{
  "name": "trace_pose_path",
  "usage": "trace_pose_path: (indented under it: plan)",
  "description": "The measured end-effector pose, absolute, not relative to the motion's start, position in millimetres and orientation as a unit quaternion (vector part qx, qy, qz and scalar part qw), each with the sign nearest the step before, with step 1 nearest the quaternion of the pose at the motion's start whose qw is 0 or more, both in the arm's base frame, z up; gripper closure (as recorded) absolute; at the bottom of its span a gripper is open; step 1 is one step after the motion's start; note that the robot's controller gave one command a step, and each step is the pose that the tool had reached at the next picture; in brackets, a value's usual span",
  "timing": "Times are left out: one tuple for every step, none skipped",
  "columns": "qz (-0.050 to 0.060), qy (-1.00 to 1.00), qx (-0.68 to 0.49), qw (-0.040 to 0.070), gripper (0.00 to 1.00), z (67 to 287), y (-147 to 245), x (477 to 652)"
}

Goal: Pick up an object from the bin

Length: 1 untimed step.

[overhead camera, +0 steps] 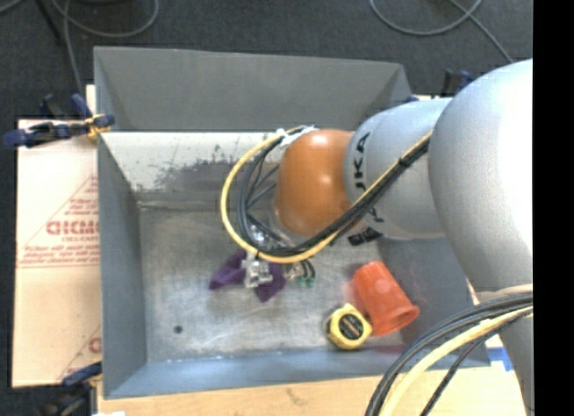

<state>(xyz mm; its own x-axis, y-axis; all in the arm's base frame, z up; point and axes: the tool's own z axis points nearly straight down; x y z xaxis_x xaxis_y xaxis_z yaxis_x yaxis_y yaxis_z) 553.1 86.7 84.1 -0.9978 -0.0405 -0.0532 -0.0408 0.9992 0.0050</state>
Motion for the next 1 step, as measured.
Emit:
trace_pose_path:
  plan:
    - [0.003,0.999,-0.02,0.027,1.0,84.1,86.7,553.1]
